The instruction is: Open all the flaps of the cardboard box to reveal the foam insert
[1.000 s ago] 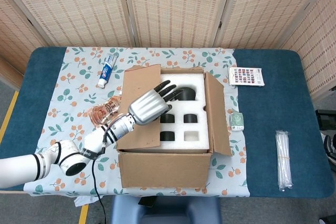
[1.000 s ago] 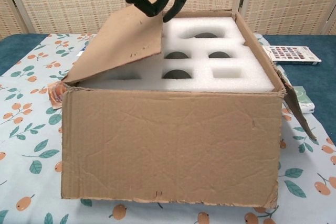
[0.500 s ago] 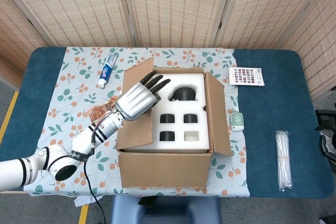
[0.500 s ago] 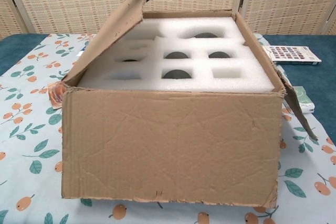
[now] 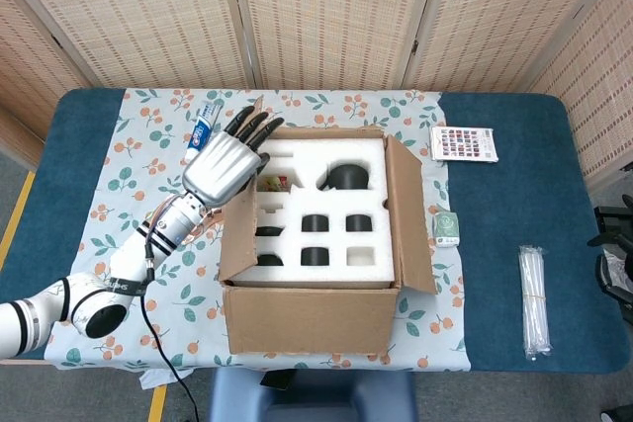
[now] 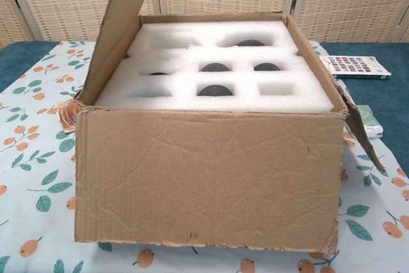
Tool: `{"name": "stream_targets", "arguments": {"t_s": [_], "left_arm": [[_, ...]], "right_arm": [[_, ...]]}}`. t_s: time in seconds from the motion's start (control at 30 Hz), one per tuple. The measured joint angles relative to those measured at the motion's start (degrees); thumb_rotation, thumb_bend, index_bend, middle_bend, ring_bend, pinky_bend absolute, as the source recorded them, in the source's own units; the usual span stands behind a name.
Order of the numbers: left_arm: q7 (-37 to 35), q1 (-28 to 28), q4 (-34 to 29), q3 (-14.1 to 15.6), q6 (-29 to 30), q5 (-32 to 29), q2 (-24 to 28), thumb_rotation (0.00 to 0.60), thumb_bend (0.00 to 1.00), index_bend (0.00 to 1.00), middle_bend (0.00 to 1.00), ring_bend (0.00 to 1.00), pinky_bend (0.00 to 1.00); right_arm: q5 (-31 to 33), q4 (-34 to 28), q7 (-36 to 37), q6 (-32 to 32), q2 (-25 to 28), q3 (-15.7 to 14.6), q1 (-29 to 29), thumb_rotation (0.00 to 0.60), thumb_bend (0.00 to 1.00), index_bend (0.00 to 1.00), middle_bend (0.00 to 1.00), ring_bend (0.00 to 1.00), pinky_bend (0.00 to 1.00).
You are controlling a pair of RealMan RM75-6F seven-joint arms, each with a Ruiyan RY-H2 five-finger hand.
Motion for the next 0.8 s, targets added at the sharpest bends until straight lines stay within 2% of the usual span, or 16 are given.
{"name": "stream_targets", "arguments": {"t_s": [0.37,0.6,0.8], "left_arm": [[-8.81,3.56,2.63,-1.48,1.08,-1.07,2.25,0.600,1.00,0.59,0.07,0.00,0.00],[-19.00,6.41,7.51,-2.78,0.47,-0.40,3.81,0.600,1.00,0.59,0.07,0.00,0.00],[-24.70,8.83,13.22,-2.86,-1.18,-0.56,4.08,0.600,1.00,0.58,0.07,0.00,0.00]], "right_arm": [[0.05,-0.39,-0.54,0.05,-0.13,-0.06,0.10,0.231,0.64,0.42,0.00,0.00,0.00],[0.45,-1.17,-1.15,0.99,-0.18,0.02,-0.51,0.233,0.64,0.42,0.00,0.00,0.00],[0.87,-1.74,-1.49,0.93,-0.21,0.06,-0.69,0.232,0.64,0.42,0.00,0.00,0.00]]}}
